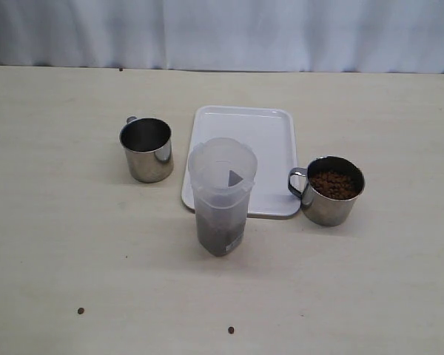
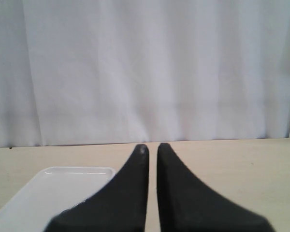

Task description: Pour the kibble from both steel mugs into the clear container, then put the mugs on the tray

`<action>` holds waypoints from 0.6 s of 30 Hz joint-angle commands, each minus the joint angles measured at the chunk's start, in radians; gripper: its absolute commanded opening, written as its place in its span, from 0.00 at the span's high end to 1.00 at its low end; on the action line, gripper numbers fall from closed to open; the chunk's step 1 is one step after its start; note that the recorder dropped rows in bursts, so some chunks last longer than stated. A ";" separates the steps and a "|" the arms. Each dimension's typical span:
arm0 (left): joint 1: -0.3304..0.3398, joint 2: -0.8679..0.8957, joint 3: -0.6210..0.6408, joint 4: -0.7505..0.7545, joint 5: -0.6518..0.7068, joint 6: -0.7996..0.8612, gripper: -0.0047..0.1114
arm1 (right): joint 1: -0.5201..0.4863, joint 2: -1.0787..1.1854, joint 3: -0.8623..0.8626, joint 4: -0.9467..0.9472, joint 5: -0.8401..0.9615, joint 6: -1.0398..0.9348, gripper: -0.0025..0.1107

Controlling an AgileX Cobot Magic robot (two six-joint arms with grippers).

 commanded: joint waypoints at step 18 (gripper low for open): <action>-0.006 -0.246 0.002 -0.042 0.399 -0.061 0.96 | 0.003 -0.004 0.002 0.002 -0.012 -0.005 0.94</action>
